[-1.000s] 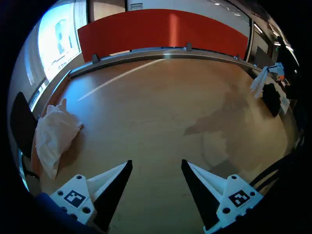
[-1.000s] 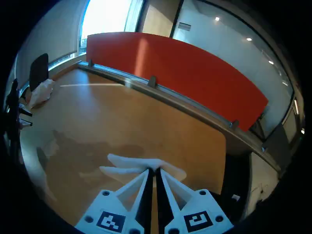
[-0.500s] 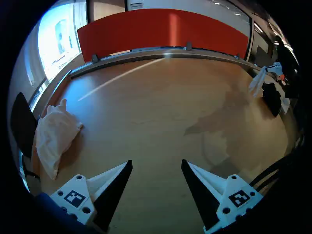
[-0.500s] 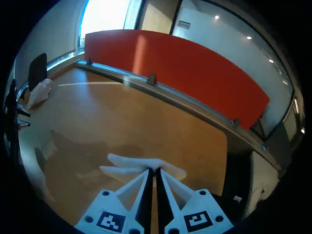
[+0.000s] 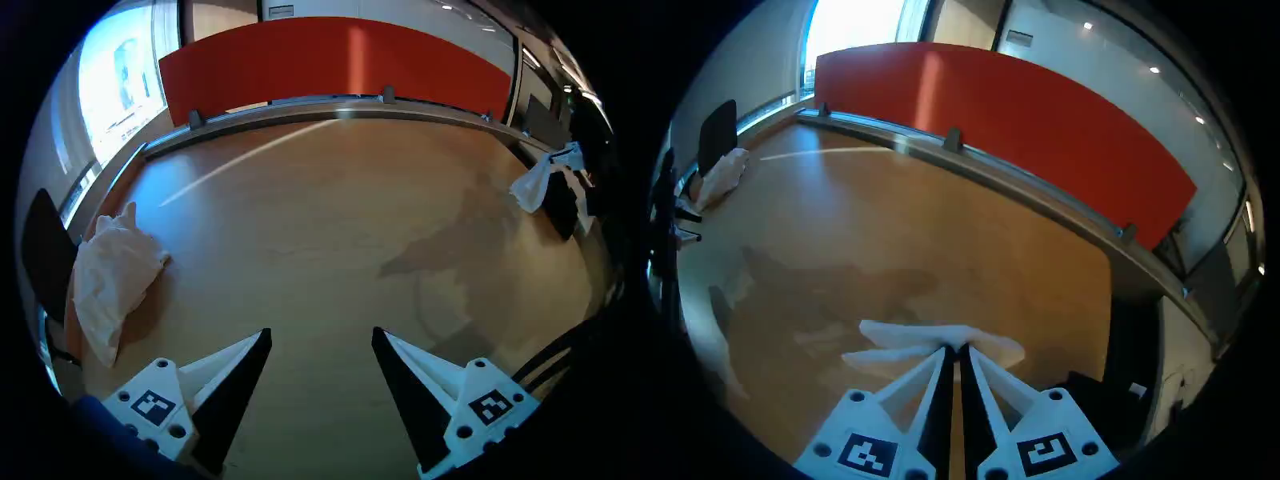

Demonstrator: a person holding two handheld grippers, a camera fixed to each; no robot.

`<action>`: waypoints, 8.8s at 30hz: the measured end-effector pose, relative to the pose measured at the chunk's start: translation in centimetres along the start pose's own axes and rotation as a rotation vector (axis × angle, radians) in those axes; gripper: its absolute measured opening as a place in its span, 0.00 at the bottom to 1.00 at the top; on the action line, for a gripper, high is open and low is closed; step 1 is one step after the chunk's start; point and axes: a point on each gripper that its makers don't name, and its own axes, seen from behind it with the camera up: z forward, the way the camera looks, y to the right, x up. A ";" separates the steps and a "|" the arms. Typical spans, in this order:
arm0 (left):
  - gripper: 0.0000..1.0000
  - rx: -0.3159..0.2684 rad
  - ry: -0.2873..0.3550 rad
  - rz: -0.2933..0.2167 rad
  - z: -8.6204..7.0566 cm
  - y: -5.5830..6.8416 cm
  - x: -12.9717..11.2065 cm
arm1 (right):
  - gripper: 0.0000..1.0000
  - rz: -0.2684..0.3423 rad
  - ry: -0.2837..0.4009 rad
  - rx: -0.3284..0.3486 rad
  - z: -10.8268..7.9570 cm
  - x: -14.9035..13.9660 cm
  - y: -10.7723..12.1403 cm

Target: Fold towel

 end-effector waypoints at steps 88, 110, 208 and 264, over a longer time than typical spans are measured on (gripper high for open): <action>0.93 -0.009 -0.007 0.034 -0.2 1.0 0.3 | 0.67 0.200 -0.319 -0.183 -1.1 -18.7 1.2; 0.93 -0.012 -0.004 0.032 -0.4 1.1 0.2 | 0.82 0.187 -0.264 -0.142 -0.5 -16.8 -0.7; 0.93 0.013 0.003 0.017 -1.3 -0.3 -0.8 | 0.07 0.179 -0.193 0.051 3.5 -13.3 -10.4; 0.93 0.020 0.094 0.001 -1.9 -1.2 3.1 | 1.00 0.432 0.289 -0.311 -5.0 -4.3 -2.8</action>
